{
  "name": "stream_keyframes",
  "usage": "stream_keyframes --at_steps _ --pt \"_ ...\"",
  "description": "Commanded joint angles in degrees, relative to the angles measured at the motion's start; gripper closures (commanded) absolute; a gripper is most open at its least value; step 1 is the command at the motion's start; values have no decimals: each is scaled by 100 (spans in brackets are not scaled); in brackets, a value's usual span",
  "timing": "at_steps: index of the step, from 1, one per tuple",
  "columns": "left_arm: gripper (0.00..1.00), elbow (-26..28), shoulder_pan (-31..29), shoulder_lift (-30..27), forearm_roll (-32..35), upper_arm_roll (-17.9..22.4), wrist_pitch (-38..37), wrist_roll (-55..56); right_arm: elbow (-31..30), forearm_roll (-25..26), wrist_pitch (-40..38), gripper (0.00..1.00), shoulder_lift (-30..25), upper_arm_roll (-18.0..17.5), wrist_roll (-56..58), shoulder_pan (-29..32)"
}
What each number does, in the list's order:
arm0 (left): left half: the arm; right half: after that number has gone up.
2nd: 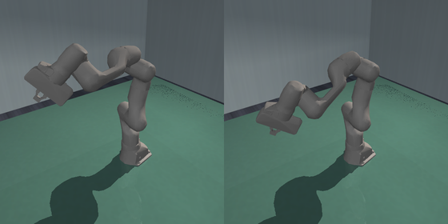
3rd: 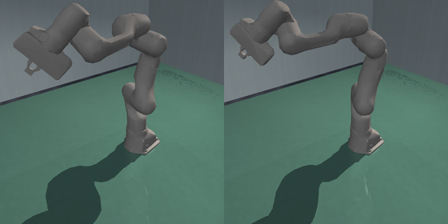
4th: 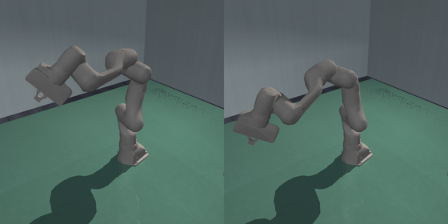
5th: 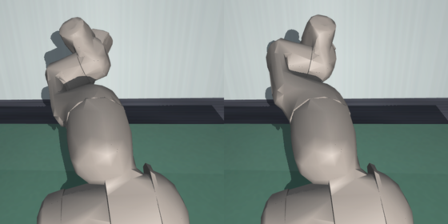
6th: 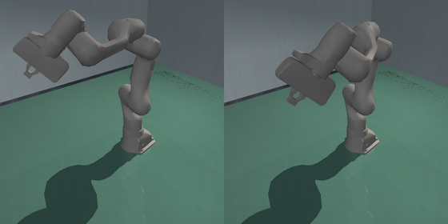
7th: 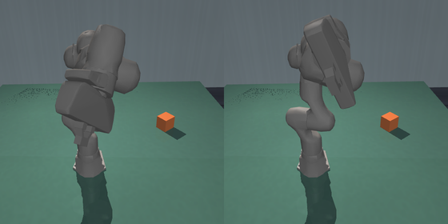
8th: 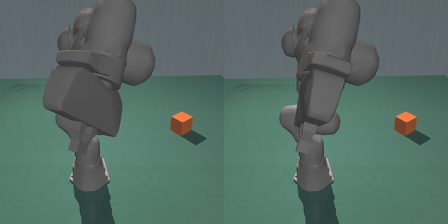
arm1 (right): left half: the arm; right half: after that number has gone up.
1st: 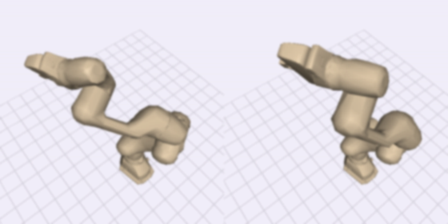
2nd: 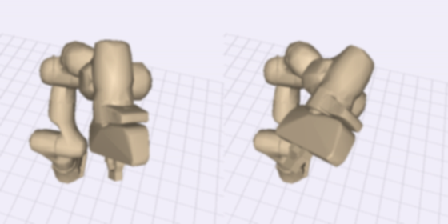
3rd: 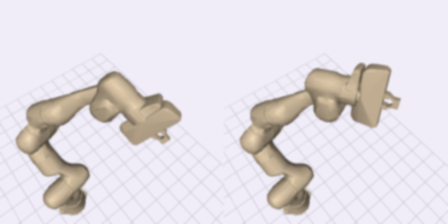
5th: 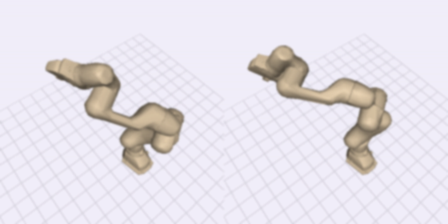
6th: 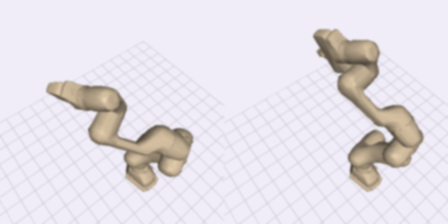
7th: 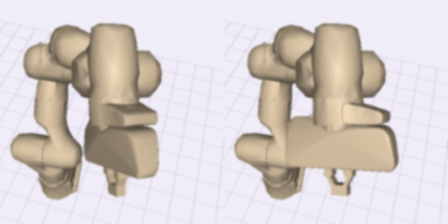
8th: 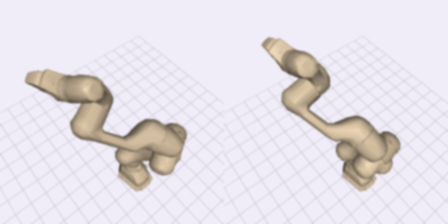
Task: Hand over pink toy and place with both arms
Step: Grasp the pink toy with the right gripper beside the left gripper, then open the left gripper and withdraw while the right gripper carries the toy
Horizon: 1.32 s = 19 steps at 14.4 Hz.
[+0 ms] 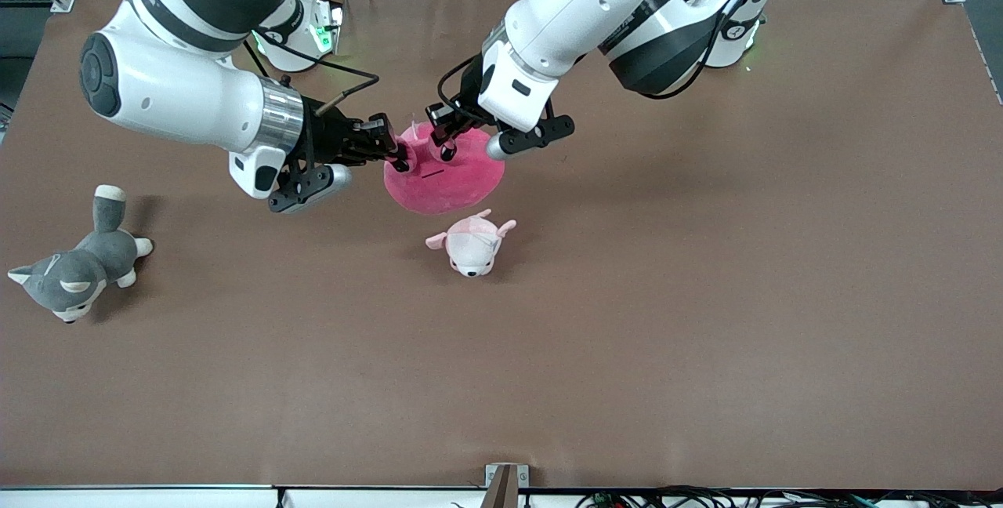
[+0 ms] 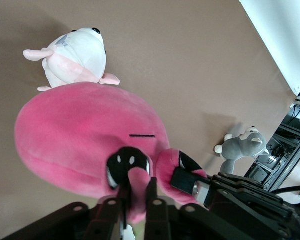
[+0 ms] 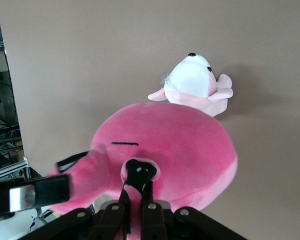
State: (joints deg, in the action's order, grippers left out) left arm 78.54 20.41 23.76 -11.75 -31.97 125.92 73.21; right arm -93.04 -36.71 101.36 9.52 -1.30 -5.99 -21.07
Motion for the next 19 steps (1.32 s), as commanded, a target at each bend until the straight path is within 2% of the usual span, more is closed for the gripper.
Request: stream_keyframes --at_steps 1,2,5,8,13,19 --pt "16 -138 -29 24 32 32 -23 1 -39 85 -108 98 -56 24 -69 -28" --pt "0 -120 -46 -3 136 41 -41 0 -39 85 -117 98 -56 24 -69 -28" --pt "0 -94 -186 -20 873 41 -470 0 -4 85 -108 98 -56 68 -7 50" --pt "0 -94 -616 -29 1690 41 -1155 -227 -4 76 -117 98 -38 68 307 673" --pt "0 -94 -1503 -178 2491 41 -2280 -1367 -21 59 -125 98 295 68 485 1754" --pt "0 -102 -2313 -679 2634 33 -3380 -3107 -12 -73 -442 98 1050 59 994 2476"
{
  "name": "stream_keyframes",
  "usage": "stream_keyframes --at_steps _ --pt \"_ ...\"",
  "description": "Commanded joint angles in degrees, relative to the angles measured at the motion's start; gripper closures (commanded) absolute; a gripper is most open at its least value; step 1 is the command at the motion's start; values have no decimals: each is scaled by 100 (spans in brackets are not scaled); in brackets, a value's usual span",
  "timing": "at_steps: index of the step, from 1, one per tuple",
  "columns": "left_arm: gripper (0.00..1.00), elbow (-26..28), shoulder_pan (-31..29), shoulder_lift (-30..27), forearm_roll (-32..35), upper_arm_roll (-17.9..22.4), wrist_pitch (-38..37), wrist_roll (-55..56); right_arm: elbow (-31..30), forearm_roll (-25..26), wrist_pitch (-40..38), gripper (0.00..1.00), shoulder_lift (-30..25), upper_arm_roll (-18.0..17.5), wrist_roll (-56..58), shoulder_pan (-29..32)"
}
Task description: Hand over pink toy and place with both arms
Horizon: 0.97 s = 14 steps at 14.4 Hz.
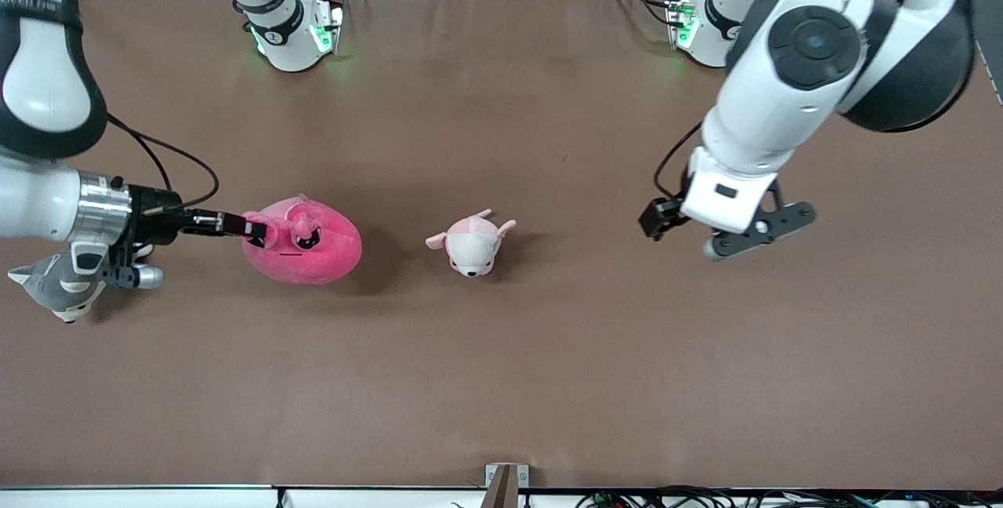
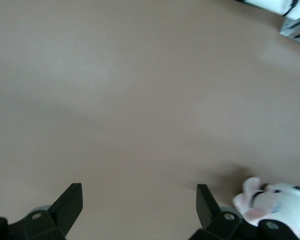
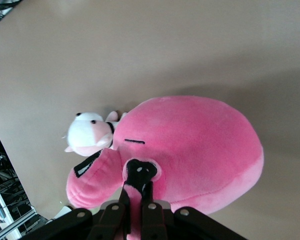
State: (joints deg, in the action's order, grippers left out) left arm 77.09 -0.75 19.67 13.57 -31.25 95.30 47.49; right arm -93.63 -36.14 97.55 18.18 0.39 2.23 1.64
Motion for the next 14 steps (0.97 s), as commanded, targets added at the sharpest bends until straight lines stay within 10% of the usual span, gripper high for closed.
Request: stream_keyframes --at_steps 1,4,9,14 --pt "0 43 -362 -340 76 -39 -345 -991 47 -296 -78 98 281 -110 242 309" --pt "0 60 -742 -551 -21 -4 -652 -2232 12 -359 -157 98 440 -101 672 521" --pt "0 507 -6 -1218 -1040 1864 -714 -3366 21 -666 -640 98 791 -110 761 951" --pt "0 1316 198 -2053 -1225 2412 -723 -3922 64 -658 -685 98 1072 -110 1113 1154"
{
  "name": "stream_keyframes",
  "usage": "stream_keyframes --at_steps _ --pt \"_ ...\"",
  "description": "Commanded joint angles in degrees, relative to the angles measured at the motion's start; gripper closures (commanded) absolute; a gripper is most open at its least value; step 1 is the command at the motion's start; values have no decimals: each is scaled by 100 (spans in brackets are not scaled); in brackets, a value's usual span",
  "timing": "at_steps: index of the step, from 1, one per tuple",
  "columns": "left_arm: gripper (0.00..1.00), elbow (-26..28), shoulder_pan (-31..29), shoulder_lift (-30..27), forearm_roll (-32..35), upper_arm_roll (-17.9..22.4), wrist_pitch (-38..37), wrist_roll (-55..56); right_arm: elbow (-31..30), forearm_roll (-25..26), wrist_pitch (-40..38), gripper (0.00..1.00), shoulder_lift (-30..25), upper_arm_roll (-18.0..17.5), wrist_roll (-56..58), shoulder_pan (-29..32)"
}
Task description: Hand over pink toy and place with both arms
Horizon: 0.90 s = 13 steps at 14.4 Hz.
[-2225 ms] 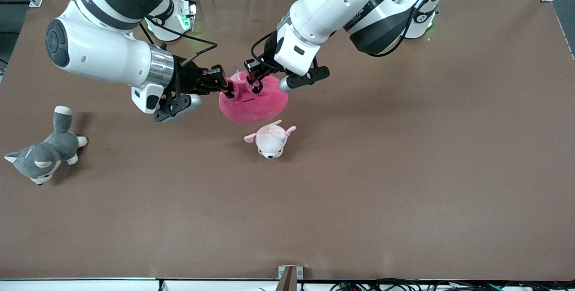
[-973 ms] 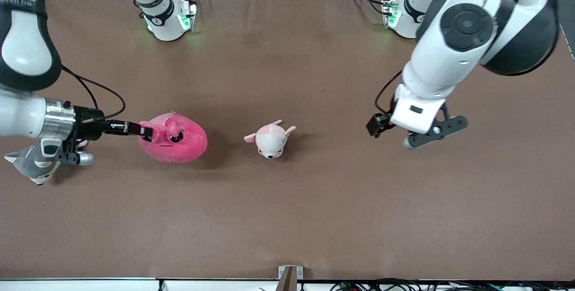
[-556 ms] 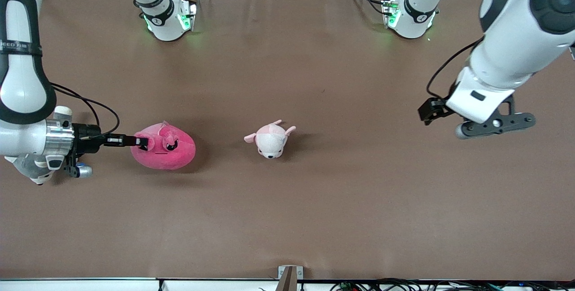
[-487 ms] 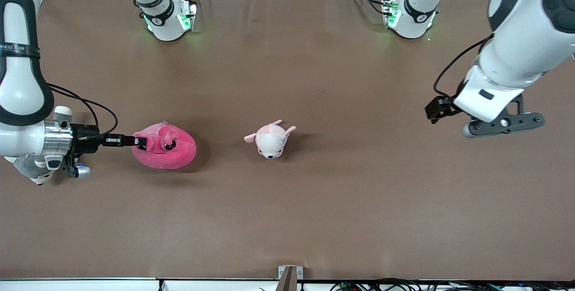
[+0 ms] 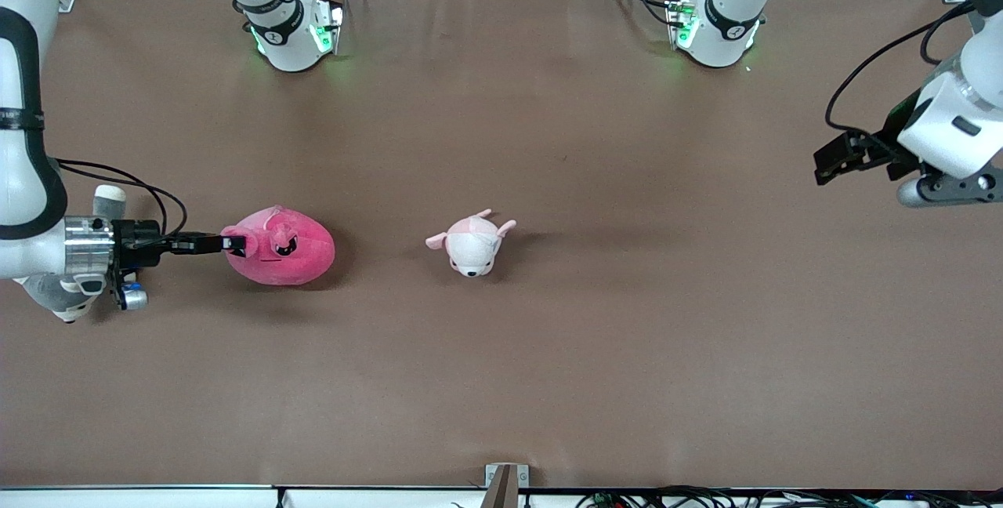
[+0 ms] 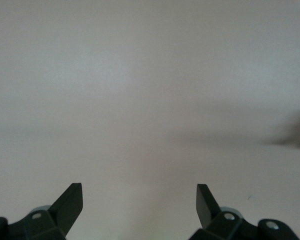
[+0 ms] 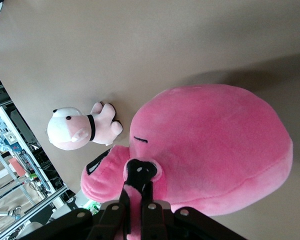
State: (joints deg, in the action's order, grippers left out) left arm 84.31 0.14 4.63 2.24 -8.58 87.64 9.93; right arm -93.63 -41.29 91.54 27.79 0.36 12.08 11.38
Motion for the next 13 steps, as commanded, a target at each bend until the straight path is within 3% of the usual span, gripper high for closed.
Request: stream_keyframes --at_steps 1,7,8,10,13 --pt "0 700 135 -664 -92 189 43 -167 73 -151 -84 98 148 -106 197 189" --pt "0 727 74 -859 -189 181 -247 -184 177 -160 -66 97 499 -106 549 365" --pt "0 727 74 -867 -189 181 -274 -184 283 -151 -66 87 561 -106 532 365" --pt "0 719 74 -894 -198 172 -370 -184 450 -46 -58 0 588 -97 470 347" --pt "0 710 74 -929 -198 181 -484 -272 941 373 -93 0 518 -97 453 339"
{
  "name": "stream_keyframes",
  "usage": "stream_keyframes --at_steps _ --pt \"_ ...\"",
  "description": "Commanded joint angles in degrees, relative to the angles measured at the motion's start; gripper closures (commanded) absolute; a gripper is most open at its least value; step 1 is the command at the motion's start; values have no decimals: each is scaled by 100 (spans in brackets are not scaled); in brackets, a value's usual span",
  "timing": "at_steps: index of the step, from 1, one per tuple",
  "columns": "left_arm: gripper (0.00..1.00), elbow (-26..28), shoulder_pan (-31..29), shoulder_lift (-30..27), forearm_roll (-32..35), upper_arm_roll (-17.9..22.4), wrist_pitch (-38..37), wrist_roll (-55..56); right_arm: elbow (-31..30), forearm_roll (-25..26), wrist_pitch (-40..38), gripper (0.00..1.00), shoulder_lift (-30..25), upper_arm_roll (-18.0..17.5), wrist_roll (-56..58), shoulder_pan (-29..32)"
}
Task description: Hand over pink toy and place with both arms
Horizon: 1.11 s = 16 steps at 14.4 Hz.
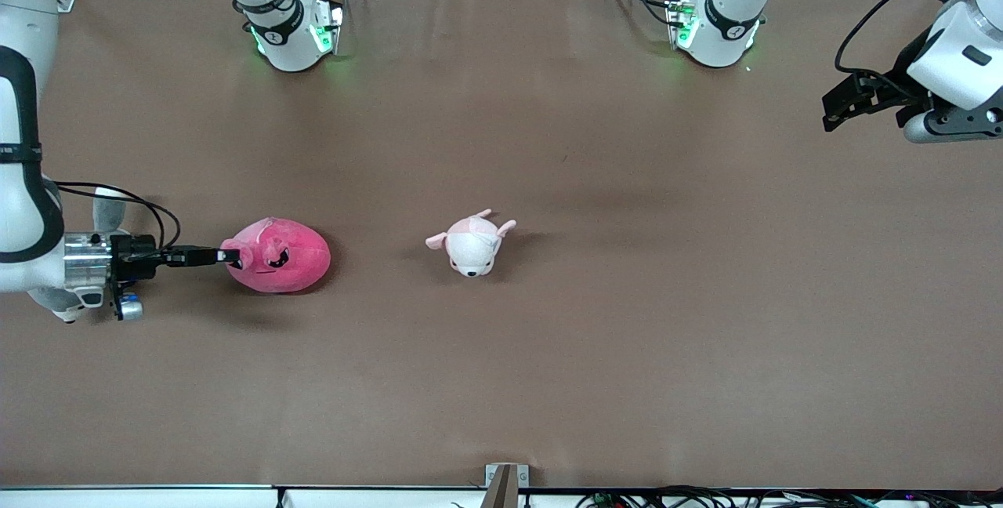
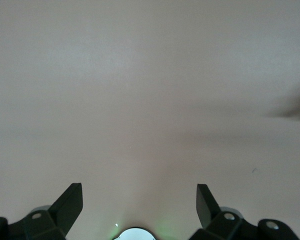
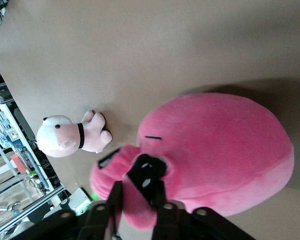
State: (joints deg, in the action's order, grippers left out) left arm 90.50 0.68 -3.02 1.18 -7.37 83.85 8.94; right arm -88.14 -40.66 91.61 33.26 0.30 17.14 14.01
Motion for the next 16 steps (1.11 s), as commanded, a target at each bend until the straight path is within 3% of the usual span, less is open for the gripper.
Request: stream_keyframes --at_steps 1,4,8,11,14,16 --pt "0 90 20 -163 -92 60 -106 -173 620 592 -108 0 -57 -92 -53 23" --pt "0 64 11 -111 -92 69 -89 -173 895 1234 -108 0 -372 -136 -367 -39" --pt "0 64 2 -120 -92 69 -89 -182 1027 2473 -327 0 -944 -136 -1106 -346" --pt "0 81 11 -146 -92 69 -97 -173 1351 2983 -662 0 -1269 -127 -1362 -566" --pt "0 90 11 -146 -92 60 -97 -182 1387 4098 -601 0 -1743 -136 -1441 -882" --pt "0 108 11 -146 -92 60 -106 -199 1396 4382 -618 0 -1920 -136 -1415 -927"
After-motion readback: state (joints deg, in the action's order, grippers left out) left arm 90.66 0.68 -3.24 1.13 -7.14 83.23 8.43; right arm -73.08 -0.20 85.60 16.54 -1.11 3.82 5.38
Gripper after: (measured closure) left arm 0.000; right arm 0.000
